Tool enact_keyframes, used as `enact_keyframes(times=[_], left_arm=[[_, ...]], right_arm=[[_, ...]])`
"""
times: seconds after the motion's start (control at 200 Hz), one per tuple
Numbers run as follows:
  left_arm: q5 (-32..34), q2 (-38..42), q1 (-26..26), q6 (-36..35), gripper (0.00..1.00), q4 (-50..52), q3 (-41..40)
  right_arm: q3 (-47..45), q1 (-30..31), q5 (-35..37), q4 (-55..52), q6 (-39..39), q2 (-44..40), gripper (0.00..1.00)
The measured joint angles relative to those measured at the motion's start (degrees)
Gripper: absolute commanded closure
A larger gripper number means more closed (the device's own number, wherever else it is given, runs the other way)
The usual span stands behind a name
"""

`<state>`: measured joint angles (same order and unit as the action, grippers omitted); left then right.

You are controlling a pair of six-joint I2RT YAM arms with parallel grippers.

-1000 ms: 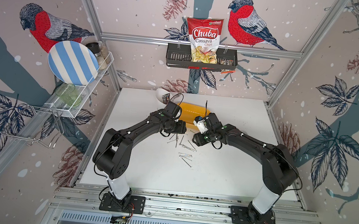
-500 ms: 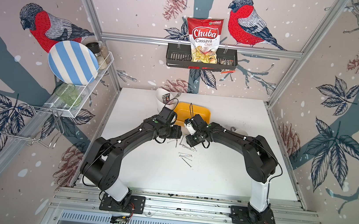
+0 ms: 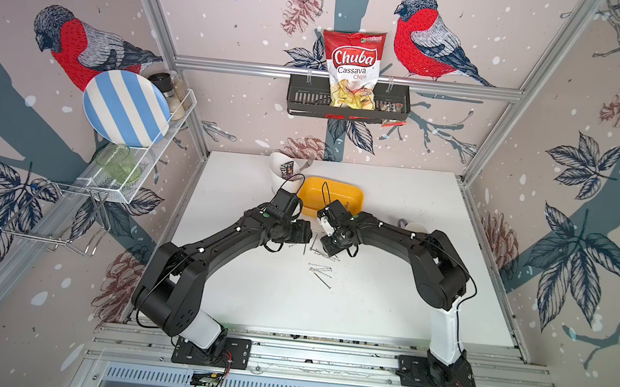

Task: Put the nails on the desktop into the storage box
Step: Pick up the nail from the center of the board.

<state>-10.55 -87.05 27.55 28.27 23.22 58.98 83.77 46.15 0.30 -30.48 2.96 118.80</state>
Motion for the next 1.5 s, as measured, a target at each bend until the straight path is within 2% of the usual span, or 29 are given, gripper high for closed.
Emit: enact_keyframes(times=[0.23,0.455,0.66,0.815,1.181,1.501], left_arm=[[-0.04,-0.17,0.0,0.02,0.25,-0.22,-0.02],[0.0,0.44,0.0,0.04,0.25,-0.15,-0.55],[0.04,1.2,0.0,0.09,0.25,-0.04,-1.14],[0.02,1.42,0.0,0.22,0.25,0.07,-1.44],[0.0,1.29,0.0,0.26,0.24,0.0,-1.53],[-0.04,-0.85,0.0,0.46,0.23,-0.17,-0.66]], right_arm=[[-0.22,0.0,0.04,0.72,-0.04,0.72,0.56],[0.35,-0.04,-0.02,2.91,-0.24,1.81,0.66],[0.81,0.04,-0.39,5.27,-1.27,2.75,0.83],[0.81,0.28,-0.24,5.6,-1.46,2.69,0.9],[1.53,0.31,0.37,4.59,-1.68,2.34,0.94],[6.08,-1.36,1.64,-2.01,-1.66,-1.14,0.94]])
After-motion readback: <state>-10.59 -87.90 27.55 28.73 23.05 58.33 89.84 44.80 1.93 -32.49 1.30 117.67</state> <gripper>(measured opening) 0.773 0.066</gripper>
